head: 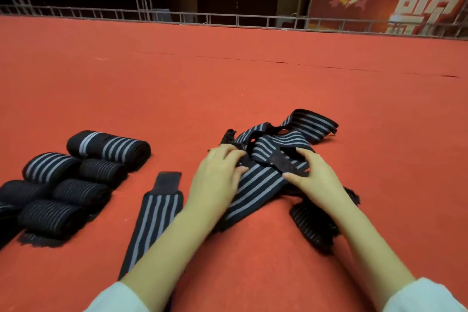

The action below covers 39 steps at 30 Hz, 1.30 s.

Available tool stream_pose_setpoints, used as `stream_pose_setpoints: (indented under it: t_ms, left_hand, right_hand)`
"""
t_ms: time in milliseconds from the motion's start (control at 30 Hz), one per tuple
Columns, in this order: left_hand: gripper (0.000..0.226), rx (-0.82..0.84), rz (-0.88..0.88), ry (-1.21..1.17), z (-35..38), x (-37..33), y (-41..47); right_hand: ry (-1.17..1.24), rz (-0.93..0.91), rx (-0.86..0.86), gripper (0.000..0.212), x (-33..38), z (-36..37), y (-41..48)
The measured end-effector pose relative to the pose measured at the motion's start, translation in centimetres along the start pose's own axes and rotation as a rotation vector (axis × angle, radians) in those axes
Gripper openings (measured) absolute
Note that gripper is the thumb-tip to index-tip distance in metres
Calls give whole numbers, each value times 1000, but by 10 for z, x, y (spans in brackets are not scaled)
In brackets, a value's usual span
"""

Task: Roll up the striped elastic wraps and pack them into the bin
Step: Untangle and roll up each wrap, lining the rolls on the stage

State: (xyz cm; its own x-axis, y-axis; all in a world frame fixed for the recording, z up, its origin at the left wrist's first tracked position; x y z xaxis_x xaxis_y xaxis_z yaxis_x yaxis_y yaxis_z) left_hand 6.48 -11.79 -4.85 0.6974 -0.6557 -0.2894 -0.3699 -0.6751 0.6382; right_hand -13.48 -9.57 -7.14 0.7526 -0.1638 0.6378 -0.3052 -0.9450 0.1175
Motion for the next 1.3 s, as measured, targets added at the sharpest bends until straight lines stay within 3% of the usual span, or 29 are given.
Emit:
stream_pose_setpoints:
  t_ms: [133,233,300,467,667,800,967,1100,1300]
  left_hand:
    - [59,167,42,-55,59,-40,25]
    - [71,265,80,17,93,-41,27]
    - [63,228,104,39,101,-39,25]
    - [30,-47,19,-27,76,-35,27]
    - [24,-138,-213,-361,40,-28,46]
    - [17,-153,-261,-549,19,-34,63]
    - [17,-134,-226,-565,-5,-59,69]
    - [18,-103,-183,-603,-23,-82,73]
    - [12,-51,-145,-576,-34,-93,67]
  right_hand:
    - [9,-44,93,57,-15,20,16]
    - [45,-67,46,41,-18,10,26]
    - [130,-96,-15,34,-17,-2,27]
    - [380,-142,-68,27,-14,-18,24]
    - [520,-118,-100,31,-19,-30,20]
    - [519,-151,-87,40,-10,-39,11]
    - [468,-257,-57,47,20,-53,-2]
    - [543,-236,-20,52,30,-63,-6]
    - [701,-234,-54,10,20,-72,-10]
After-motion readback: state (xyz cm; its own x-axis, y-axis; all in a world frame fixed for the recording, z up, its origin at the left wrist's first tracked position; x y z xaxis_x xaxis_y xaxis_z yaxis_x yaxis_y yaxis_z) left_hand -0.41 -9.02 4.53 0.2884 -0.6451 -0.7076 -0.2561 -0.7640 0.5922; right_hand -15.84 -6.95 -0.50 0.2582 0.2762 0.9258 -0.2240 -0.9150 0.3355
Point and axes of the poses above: each hand's wrist, its own y-axis towards the middle knuckle, its own z-axis out of the palm, x = y × z, the point moved 9 cm from there along y, towards the middle knuckle, and after that the axes turned 4 degrees about z, right-handed, at the moved point
